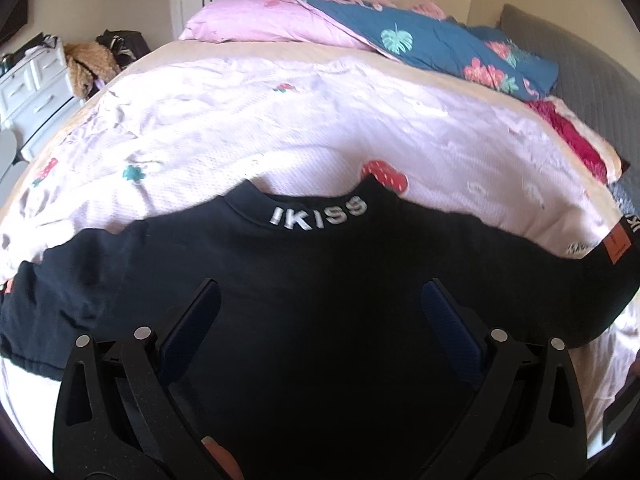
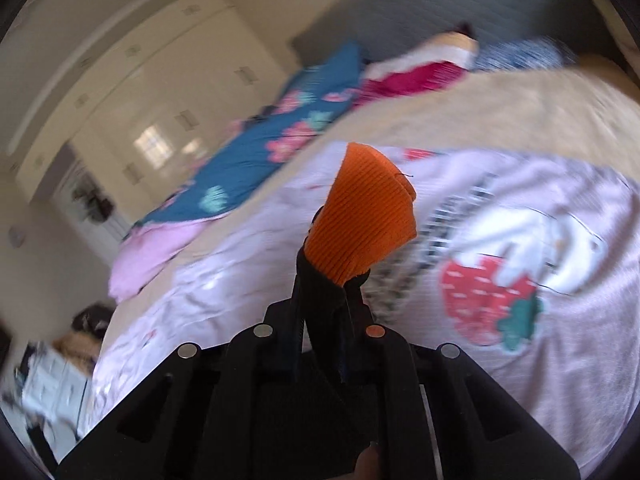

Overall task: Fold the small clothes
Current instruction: 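Lift the cuff with the right gripper and carry it across the shirt body toward the left gripper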

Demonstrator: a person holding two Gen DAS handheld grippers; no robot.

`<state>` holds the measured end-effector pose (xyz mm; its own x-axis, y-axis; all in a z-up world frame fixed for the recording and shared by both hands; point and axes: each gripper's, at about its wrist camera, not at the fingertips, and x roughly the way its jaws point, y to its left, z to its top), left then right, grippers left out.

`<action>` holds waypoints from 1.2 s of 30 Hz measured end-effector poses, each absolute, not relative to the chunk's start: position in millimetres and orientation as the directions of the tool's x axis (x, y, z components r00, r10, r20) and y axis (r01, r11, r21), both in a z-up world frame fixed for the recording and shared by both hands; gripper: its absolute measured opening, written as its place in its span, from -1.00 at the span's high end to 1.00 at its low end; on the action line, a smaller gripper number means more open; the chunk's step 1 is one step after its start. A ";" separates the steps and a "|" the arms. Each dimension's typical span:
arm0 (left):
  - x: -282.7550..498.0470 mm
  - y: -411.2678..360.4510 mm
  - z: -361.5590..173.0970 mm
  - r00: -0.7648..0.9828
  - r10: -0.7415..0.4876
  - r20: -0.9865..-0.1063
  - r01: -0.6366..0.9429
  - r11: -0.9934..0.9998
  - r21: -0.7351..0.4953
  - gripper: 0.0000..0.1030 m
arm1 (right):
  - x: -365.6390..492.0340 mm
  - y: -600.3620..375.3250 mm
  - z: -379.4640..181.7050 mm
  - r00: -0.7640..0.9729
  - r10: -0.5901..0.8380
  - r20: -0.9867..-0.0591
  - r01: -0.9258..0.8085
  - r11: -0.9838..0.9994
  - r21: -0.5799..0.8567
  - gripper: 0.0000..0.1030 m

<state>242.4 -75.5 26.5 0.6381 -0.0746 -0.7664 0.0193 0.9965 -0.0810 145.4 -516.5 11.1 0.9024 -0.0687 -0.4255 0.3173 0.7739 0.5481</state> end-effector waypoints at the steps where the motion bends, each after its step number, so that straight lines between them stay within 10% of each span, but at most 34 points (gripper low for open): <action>1: 241.9 -71.5 29.4 0.640 -0.077 -0.764 0.014 0.996 -0.088 -0.83 | 146.9 -510.2 15.5 0.907 -0.057 -0.417 0.298 0.787 0.541 0.76; 14: 238.6 -9.0 61.8 0.651 -0.140 -0.746 -0.061 0.970 -0.234 -0.83 | 165.9 -386.9 61.8 0.920 0.157 -0.359 0.006 0.910 0.414 0.77; 36: 245.2 49.4 9.2 0.555 -0.422 -0.717 -0.106 0.819 -0.564 -0.83 | 186.2 -231.2 3.4 0.734 0.439 -0.517 -0.319 0.896 0.308 0.73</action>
<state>245.2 49.4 9.2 0.5554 -0.4216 -0.7168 -0.1057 0.8192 -0.5637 186.2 -231.2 3.4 0.7345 0.4395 -0.5171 -0.3192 0.8962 0.3082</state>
